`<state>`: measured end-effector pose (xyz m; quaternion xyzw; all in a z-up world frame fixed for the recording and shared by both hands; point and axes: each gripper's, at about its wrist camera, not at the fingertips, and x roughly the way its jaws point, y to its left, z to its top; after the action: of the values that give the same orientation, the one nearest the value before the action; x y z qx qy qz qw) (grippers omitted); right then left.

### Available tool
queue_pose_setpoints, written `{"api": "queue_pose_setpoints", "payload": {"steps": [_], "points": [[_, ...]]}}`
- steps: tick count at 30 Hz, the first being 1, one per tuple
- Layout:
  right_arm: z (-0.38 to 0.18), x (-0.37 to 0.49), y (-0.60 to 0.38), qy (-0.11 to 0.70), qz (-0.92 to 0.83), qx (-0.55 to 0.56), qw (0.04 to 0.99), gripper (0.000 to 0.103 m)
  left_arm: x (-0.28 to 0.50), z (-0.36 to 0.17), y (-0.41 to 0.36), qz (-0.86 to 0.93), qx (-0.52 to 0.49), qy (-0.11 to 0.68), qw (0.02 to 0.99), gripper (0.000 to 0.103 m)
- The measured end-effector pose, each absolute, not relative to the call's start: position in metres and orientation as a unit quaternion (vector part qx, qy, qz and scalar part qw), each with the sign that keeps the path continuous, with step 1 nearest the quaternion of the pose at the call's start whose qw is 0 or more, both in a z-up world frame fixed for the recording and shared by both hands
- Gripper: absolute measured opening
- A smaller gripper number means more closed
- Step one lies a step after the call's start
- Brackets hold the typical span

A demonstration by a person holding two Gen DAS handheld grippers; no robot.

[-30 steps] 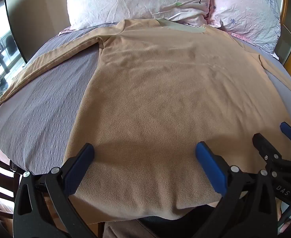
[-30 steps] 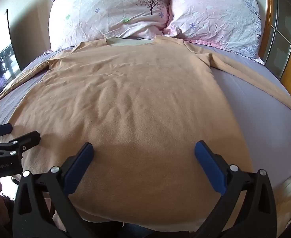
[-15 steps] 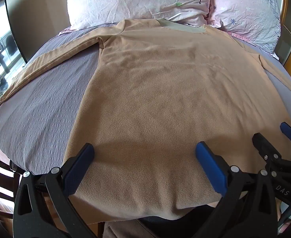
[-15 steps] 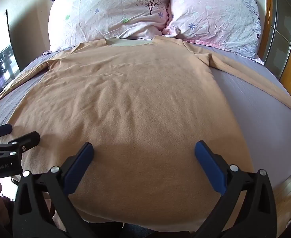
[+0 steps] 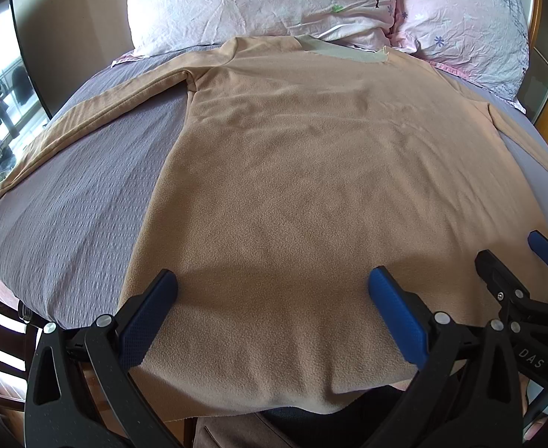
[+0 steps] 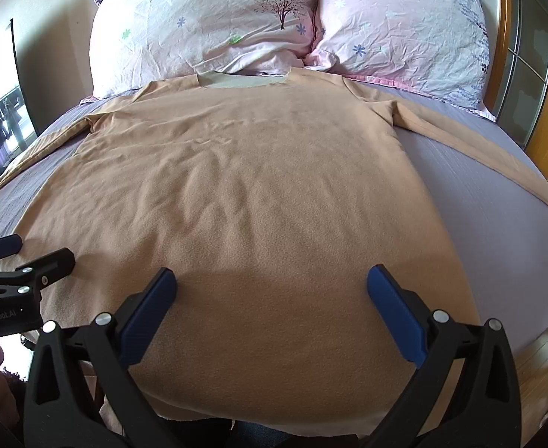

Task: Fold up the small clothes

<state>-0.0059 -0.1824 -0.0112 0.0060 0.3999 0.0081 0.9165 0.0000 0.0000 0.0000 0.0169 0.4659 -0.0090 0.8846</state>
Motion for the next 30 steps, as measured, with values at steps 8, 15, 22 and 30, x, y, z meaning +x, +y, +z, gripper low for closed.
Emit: {"api": "queue_pose_setpoints", "payload": {"steps": [8, 15, 22, 30], "points": [[-0.0116, -0.0071, -0.1828, 0.399, 0.008, 0.006, 0.917, 0.101, 0.0, 0.0001, 0.0, -0.009, 0.017, 0.466, 0.885, 0.102], [-0.0109, -0.0074, -0.1838, 0.399, 0.008, 0.006, 0.917, 0.101, 0.0, 0.0001, 0.0, -0.009, 0.017, 0.465, 0.885, 0.102], [-0.0104, -0.0078, -0.1845, 0.398, 0.008, 0.006, 0.917, 0.101, -0.0001, 0.0001, 0.0, -0.009, 0.017, 0.465, 0.885, 0.102], [-0.0102, -0.0082, -0.1849, 0.397, 0.008, 0.006, 0.918, 0.101, 0.0, 0.0001, 0.0, -0.009, 0.017, 0.465, 0.885, 0.102]]}}
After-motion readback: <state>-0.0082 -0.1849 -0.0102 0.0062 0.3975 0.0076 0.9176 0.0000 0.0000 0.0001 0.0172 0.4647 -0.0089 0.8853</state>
